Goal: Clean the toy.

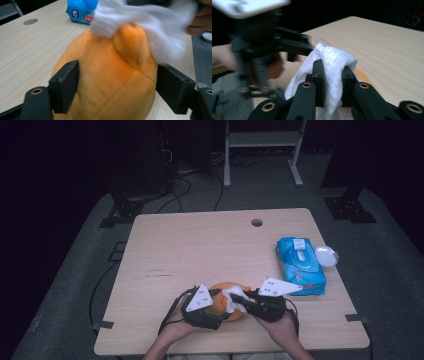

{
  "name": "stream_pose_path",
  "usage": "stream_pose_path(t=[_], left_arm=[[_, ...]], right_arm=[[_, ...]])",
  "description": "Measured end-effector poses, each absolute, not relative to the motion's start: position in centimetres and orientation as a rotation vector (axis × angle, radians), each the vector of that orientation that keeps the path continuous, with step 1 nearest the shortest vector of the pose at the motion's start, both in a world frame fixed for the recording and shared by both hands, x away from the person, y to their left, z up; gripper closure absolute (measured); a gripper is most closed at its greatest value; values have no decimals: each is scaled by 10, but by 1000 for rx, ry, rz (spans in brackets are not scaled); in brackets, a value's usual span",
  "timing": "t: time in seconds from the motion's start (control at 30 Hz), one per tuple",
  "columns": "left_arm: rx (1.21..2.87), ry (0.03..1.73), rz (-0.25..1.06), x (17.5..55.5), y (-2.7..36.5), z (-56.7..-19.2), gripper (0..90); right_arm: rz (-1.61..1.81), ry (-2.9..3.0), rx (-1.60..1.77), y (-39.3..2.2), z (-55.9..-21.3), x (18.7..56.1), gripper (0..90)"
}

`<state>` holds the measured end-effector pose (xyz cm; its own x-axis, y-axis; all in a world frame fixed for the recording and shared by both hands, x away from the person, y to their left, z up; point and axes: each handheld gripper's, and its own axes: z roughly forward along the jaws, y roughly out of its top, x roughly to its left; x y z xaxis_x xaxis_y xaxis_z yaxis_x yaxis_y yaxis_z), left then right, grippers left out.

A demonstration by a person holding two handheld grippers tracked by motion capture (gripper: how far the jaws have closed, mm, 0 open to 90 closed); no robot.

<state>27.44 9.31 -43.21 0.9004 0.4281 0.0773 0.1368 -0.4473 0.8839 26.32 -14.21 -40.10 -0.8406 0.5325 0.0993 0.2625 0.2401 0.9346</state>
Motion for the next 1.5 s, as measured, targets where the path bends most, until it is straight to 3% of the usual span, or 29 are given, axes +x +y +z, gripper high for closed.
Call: stream_pose_path(t=[0.3,0.4,0.6,1.23,1.4,1.5], left_arm=[[2051,335,315,276,105,-434,337],[2047,328,296,278,107,-435,336],[2041,326,289,278,111,-437,314],[1996,377,261,283,120,-439,293],[1969,427,239,289,129,-440,282],[1959,448,235,291,132,-440,278]], right_arm=[[1557,2226,922,-168,-419,288,776],[1587,2210,1008,-178,-425,295,776],[1601,2258,865,-157,-414,281,773],[1724,2208,1154,-190,-440,305,774],[1739,2210,1030,-181,-421,292,773],[1683,2238,1039,-178,-431,295,774]])
